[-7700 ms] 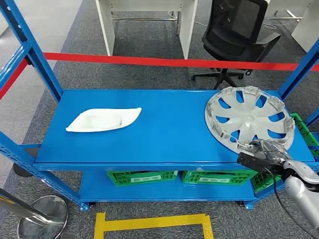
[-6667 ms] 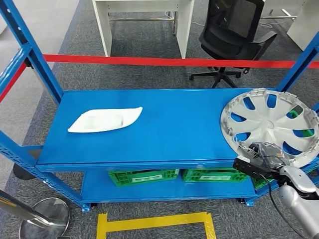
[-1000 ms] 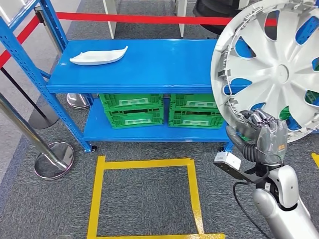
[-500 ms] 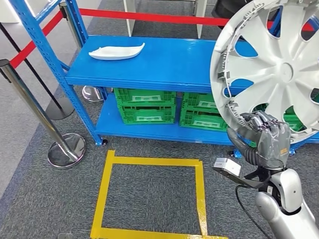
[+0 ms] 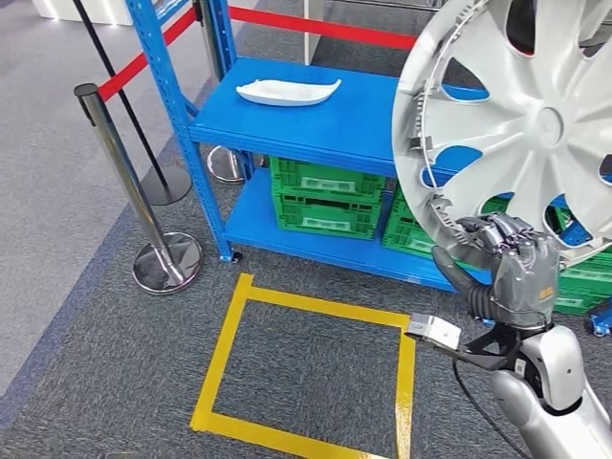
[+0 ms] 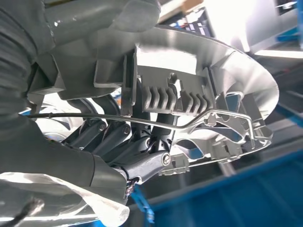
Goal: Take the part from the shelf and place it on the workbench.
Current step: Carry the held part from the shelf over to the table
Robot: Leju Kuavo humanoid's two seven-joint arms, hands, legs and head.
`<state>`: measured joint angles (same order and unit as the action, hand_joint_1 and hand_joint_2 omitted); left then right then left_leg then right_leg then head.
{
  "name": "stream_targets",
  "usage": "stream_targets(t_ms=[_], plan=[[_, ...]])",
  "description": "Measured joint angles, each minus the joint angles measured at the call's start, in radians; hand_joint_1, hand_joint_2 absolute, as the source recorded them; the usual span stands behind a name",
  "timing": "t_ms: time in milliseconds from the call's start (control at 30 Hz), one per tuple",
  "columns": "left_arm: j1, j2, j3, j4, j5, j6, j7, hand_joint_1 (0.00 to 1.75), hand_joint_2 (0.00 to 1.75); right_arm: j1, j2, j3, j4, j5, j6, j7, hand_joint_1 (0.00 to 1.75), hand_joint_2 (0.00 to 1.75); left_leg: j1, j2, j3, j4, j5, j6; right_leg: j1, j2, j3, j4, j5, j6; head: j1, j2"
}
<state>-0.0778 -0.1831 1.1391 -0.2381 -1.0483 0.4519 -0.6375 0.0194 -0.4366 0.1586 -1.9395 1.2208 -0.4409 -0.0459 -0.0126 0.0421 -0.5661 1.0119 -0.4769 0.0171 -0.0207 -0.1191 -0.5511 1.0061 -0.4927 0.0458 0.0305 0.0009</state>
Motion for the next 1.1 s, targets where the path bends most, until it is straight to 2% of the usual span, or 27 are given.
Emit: stream_targets(t_ms=[33, 100, 133, 167, 200, 233, 267, 333, 367, 400, 433, 467, 500, 533, 600, 633, 667, 700, 733, 767, 800, 833, 900, 967, 1000, 1033, 1100], plan=[[0.001, -0.001, 0.001, 0.0, 0.0, -0.001, 0.002, 0.0, 1.75, -0.004, -0.001, 0.004, -0.002, 0.002, 0.0, -0.001, 1.75, 1.75, 0.002, -0.009, -0.002, -0.004, 0.005, 0.008, -0.001, 0.007, -0.003, 0.002, -0.005, 0.005, 0.0, 0.0], [0.0, -0.002, 0.002, 0.0, 0.0, -0.001, 0.003, 0.0, 1.75, -0.012, -0.004, 0.01, -0.004, 0.005, 0.001, 0.0, 1.75, 1.75, 0.006, -0.027, -0.005, -0.012, 0.017, 0.024, -0.004, 0.055, -0.03, 0.059, -0.048, 0.012, 0.004, 0.0], [-0.002, -0.003, 0.003, 0.0, -0.001, -0.001, 0.003, 0.0, 1.75, -0.015, -0.007, 0.013, -0.005, 0.007, 0.001, 0.0, 1.75, 1.75, 0.006, -0.036, -0.008, -0.013, 0.021, 0.029, -0.005, 0.086, -0.059, 0.12, -0.083, 0.013, 0.006, 0.0], [-0.003, -0.003, 0.004, 0.0, -0.002, -0.001, 0.003, 0.0, 1.75, -0.016, -0.008, 0.016, -0.005, 0.009, 0.001, 0.0, 1.75, 1.75, 0.005, -0.046, -0.012, -0.013, 0.024, 0.033, -0.005, 0.106, -0.091, 0.192, -0.118, 0.012, 0.007, 0.0], [-0.003, -0.004, 0.005, 0.0, -0.004, -0.001, 0.003, 0.0, 1.75, -0.016, -0.01, 0.019, -0.005, 0.011, 0.0, 0.0, 1.75, 1.75, 0.003, -0.058, -0.016, -0.013, 0.026, 0.035, -0.004, 0.114, -0.119, 0.255, -0.141, 0.012, 0.008, 0.0], [-0.003, -0.005, 0.006, 0.0, -0.005, -0.002, 0.002, 0.0, 1.75, -0.016, -0.01, 0.022, -0.005, 0.012, 0.0, 0.0, 1.75, 1.75, 0.001, -0.07, -0.018, -0.012, 0.028, 0.036, -0.002, 0.117, -0.132, 0.286, -0.145, 0.011, 0.008, 0.0], [-0.002, -0.006, 0.006, 0.0, -0.006, -0.006, 0.001, 0.0, 1.75, -0.015, -0.01, 0.024, -0.005, 0.013, 0.0, 0.0, 1.75, 1.75, 0.0, -0.084, -0.019, -0.011, 0.03, 0.036, -0.001, 0.119, -0.126, 0.277, -0.128, 0.01, 0.008, 0.0], [-0.003, -0.008, 0.007, 0.0, -0.006, -0.014, -0.002, 0.0, 1.75, -0.014, -0.012, 0.026, -0.005, 0.014, -0.001, 0.001, 1.75, 1.75, 0.0, -0.112, -0.02, -0.005, 0.032, 0.033, -0.001, 0.139, -0.064, 0.154, -0.058, 0.004, 0.008, 0.0], [-0.003, -0.008, 0.007, 0.0, -0.007, -0.017, -0.003, 0.0, 1.75, -0.013, -0.014, 0.027, -0.005, 0.014, -0.002, 0.002, 1.75, 1.75, -0.001, -0.124, -0.024, -0.001, 0.032, 0.031, -0.003, 0.164, -0.03, 0.087, -0.034, 0.001, 0.008, 0.0], [-0.004, -0.009, 0.007, 0.0, -0.008, -0.018, -0.003, 0.0, 1.75, -0.011, -0.015, 0.026, -0.006, 0.014, -0.004, 0.003, 1.75, 1.75, -0.001, -0.136, -0.03, 0.004, 0.033, 0.027, -0.005, 0.186, -0.004, 0.038, -0.022, -0.002, 0.007, 0.0], [-0.004, -0.009, 0.007, 0.0, -0.009, -0.017, -0.002, 0.0, 1.75, -0.009, -0.016, 0.026, -0.007, 0.016, -0.005, 0.003, 1.75, 1.75, 0.0, -0.147, -0.038, 0.008, 0.036, 0.021, -0.005, 0.201, 0.008, 0.014, -0.022, -0.003, 0.007, 0.0], [-0.003, -0.01, 0.007, 0.0, -0.012, -0.014, -0.001, 0.0, 1.75, -0.005, -0.017, 0.026, -0.008, 0.018, -0.007, 0.003, 1.75, 1.75, 0.002, -0.159, -0.045, 0.01, 0.04, 0.014, -0.005, 0.204, 0.01, 0.009, -0.025, -0.005, 0.007, 0.0], [-0.001, -0.01, 0.008, 0.0, -0.017, -0.009, 0.0, 0.0, 1.75, -0.001, -0.017, 0.027, -0.009, 0.022, -0.008, 0.003, 1.75, 1.75, 0.004, -0.171, -0.051, 0.011, 0.044, 0.007, -0.005, 0.193, 0.012, 0.006, -0.023, -0.008, 0.006, 0.0], [0.001, -0.01, 0.008, 0.0, -0.023, -0.004, 0.003, 0.0, 1.75, 0.002, -0.018, 0.028, -0.009, 0.026, -0.009, 0.004, 1.75, 1.75, 0.004, -0.168, -0.055, 0.013, 0.043, 0.001, -0.006, 0.18, 0.012, 0.004, -0.02, -0.012, 0.006, 0.0], [0.003, -0.009, 0.008, 0.0, -0.032, 0.007, 0.012, 0.0, 1.75, 0.009, -0.018, 0.031, -0.01, 0.032, -0.01, 0.005, 1.75, 1.75, 0.001, -0.123, -0.076, 0.057, 0.014, -0.012, -0.009, 0.151, 0.015, -0.002, -0.015, -0.021, 0.001, 0.0], [0.002, -0.009, 0.008, 0.0, -0.034, 0.011, 0.017, 0.0, 1.75, 0.015, -0.018, 0.031, -0.01, 0.035, -0.012, 0.005, 1.75, 1.75, 0.002, -0.09, -0.099, 0.108, -0.017, -0.018, -0.009, 0.135, 0.016, -0.003, -0.015, -0.023, -0.002, 0.0], [0.001, -0.009, 0.008, 0.0, -0.036, 0.014, 0.021, 0.0, 1.75, 0.021, -0.018, 0.033, -0.01, 0.038, -0.013, 0.005, 1.75, 1.75, 0.005, -0.068, -0.128, 0.175, -0.051, -0.024, -0.008, 0.121, 0.016, -0.002, -0.015, -0.025, -0.004, 0.0], [0.001, -0.009, 0.008, 0.0, -0.037, 0.015, 0.024, 0.0, 1.75, 0.028, -0.018, 0.034, -0.01, 0.042, -0.014, 0.005, 1.75, 1.75, 0.009, -0.058, -0.157, 0.241, -0.078, -0.029, -0.008, 0.105, 0.016, -0.002, -0.016, -0.026, -0.005, 0.0], [0.002, -0.008, 0.008, 0.0, -0.037, 0.017, 0.026, 0.0, 1.75, 0.035, -0.018, 0.037, -0.01, 0.046, -0.015, 0.006, 1.75, 1.75, 0.014, -0.054, -0.175, 0.283, -0.089, -0.033, -0.008, 0.09, 0.016, -0.002, -0.017, -0.026, -0.005, 0.0], [0.003, -0.007, 0.008, 0.0, -0.038, 0.018, 0.028, 0.0, 1.75, 0.041, -0.018, 0.039, -0.01, 0.05, -0.016, 0.006, 1.75, 1.75, 0.018, -0.052, -0.176, 0.29, -0.082, -0.035, -0.008, 0.076, 0.016, -0.001, -0.018, -0.025, -0.005, 0.0], [0.003, -0.005, 0.008, 0.0, -0.04, 0.02, 0.031, 0.0, 1.75, 0.047, -0.018, 0.041, -0.012, 0.053, -0.018, 0.006, 1.75, 1.75, 0.02, -0.048, -0.155, 0.252, -0.057, -0.037, -0.008, 0.062, 0.018, -0.001, -0.019, -0.024, -0.005, 0.0], [0.004, -0.003, 0.008, 0.0, -0.042, 0.022, 0.034, 0.0, 1.75, 0.052, -0.018, 0.042, -0.015, 0.056, -0.019, 0.007, 1.75, 1.75, 0.022, -0.038, -0.12, 0.185, -0.022, -0.036, -0.009, 0.049, 0.02, -0.001, -0.021, -0.023, -0.005, 0.0], [0.003, 0.001, 0.007, 0.0, -0.051, 0.027, 0.041, 0.0, 1.75, 0.06, -0.018, 0.042, -0.023, 0.063, -0.023, 0.008, 1.75, 1.75, 0.015, 0.0, -0.054, 0.057, 0.02, -0.028, -0.005, 0.027, 0.023, -0.001, -0.025, -0.016, -0.004, 0.0], [0.004, 0.002, 0.006, 0.0, -0.062, 0.033, 0.049, 0.0, 1.75, 0.067, -0.018, 0.042, -0.033, 0.072, -0.027, 0.009, 1.75, 1.75, 0.006, 0.014, -0.037, 0.015, 0.022, -0.014, 0.0, 0.009, 0.026, -0.002, -0.028, -0.006, -0.004, 0.0], [0.006, 0.002, 0.004, 0.0, -0.069, 0.036, 0.053, 0.0, 1.75, 0.071, -0.018, 0.042, -0.037, 0.076, -0.029, 0.009, 1.75, 1.75, 0.006, 0.002, -0.04, 0.013, 0.025, -0.007, 0.0, 0.0, 0.029, -0.005, -0.029, 0.0, -0.004, 0.0], [0.01, 0.003, 0.002, 0.0, -0.074, 0.039, 0.057, 0.0, 1.75, 0.075, -0.019, 0.042, -0.042, 0.079, -0.03, 0.009, 1.75, 1.75, 0.007, -0.008, -0.039, 0.009, 0.026, 0.0, -0.002, 0.0, 0.03, -0.006, -0.032, 0.007, -0.004, 0.0], [0.012, 0.004, -0.004, 0.0, -0.085, 0.043, 0.064, 0.0, 1.75, 0.084, -0.024, 0.041, -0.052, 0.083, -0.033, 0.012, 1.75, 1.75, 0.011, -0.028, -0.035, 0.0, 0.032, 0.014, -0.006, 0.042, 0.018, 0.024, -0.059, 0.015, -0.002, 0.0]])
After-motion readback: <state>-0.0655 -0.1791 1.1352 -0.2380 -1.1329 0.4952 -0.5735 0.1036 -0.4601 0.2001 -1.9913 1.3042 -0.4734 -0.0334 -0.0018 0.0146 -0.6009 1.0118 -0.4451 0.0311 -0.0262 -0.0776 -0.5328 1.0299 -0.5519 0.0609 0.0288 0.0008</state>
